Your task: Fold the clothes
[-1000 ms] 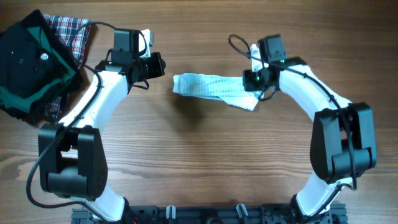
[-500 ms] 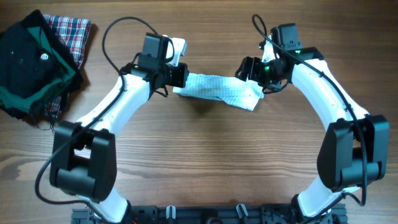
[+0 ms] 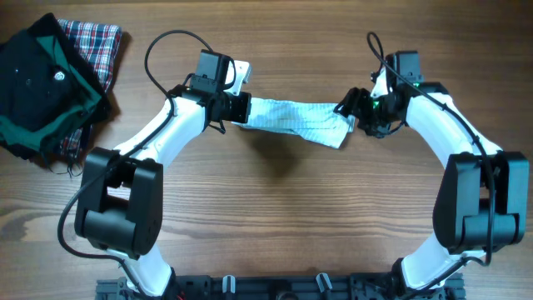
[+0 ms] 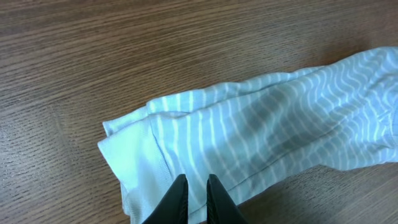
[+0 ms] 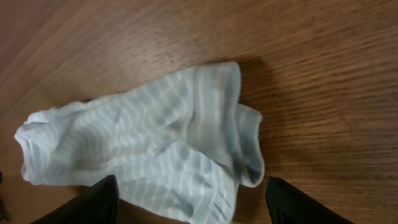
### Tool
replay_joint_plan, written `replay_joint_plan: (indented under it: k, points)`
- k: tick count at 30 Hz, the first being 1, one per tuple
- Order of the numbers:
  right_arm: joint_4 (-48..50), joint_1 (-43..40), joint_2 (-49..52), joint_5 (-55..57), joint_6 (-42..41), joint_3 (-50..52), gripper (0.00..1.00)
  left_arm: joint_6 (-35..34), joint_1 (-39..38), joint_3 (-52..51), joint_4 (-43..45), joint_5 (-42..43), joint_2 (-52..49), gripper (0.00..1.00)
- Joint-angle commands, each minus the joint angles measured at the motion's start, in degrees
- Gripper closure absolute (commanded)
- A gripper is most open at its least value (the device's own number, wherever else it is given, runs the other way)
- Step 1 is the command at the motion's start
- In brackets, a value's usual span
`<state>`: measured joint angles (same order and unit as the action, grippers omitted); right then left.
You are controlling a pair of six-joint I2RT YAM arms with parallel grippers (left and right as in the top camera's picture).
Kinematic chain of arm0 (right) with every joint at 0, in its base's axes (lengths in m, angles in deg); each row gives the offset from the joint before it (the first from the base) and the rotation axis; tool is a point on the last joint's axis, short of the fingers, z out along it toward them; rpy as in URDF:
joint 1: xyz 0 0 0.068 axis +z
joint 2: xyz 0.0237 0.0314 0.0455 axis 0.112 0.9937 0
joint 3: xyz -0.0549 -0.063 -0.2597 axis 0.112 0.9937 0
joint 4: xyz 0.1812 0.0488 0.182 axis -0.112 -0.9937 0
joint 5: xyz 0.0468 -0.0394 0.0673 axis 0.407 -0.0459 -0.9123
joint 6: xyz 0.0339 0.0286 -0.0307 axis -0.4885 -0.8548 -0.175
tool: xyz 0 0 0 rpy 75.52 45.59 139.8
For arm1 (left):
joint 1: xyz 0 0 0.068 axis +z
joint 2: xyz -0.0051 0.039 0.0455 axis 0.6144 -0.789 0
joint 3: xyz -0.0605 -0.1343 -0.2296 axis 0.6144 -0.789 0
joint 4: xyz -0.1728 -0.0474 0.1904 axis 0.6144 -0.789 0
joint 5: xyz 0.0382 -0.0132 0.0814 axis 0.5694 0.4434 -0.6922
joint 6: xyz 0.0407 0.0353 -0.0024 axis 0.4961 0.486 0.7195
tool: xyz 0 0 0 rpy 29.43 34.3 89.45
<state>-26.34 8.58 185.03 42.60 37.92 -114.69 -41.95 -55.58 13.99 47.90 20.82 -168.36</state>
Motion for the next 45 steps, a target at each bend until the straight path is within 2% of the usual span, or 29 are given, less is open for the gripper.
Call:
replay_joint_plan:
  k: [1, 16, 21, 29, 35, 40, 42, 45]
  points:
    - [1.5, 0.2, -0.2, -1.9, -0.8, 2.2, 0.24, 1.3, 0.1, 0.7, -0.3, -0.3, -1.1, 0.89]
    - [8.6, 0.2, 6.6, -0.4, -0.9, 4.8, 0.17, 1.3, 0.0, 0.7, -0.9, -0.5, -3.5, 0.93]
    - [10.3, 0.2, 10.7, -5.4, -0.8, 4.8, 0.18, 1.3, -0.1, 0.7, -1.3, -0.5, -4.9, 0.94]
    - [9.7, 1.6, 12.9, -10.1, 1.2, 4.8, 0.37, 1.3, -0.1, 0.7, -1.4, -0.6, -5.0, 0.95]
    - [10.0, 1.8, 12.9, -12.5, 3.3, 4.8, 0.74, 1.3, -0.1, 0.7, -1.4, -0.6, -5.0, 0.95]
    - [10.4, 1.8, 12.9, -12.5, 3.7, 4.8, 0.92, 1.3, -0.1, 0.7, -1.4, -0.6, -5.0, 0.95]
    - [10.8, 1.8, 12.9, -12.5, 3.7, 4.8, 0.96, 1.3, -0.1, 0.7, -1.4, -0.6, -5.0, 0.96]
    - [11.5, 1.8, 12.9, -12.6, 3.7, 4.8, 0.96, 1.3, -0.1, 0.7, -1.4, -0.6, -5.0, 0.96]
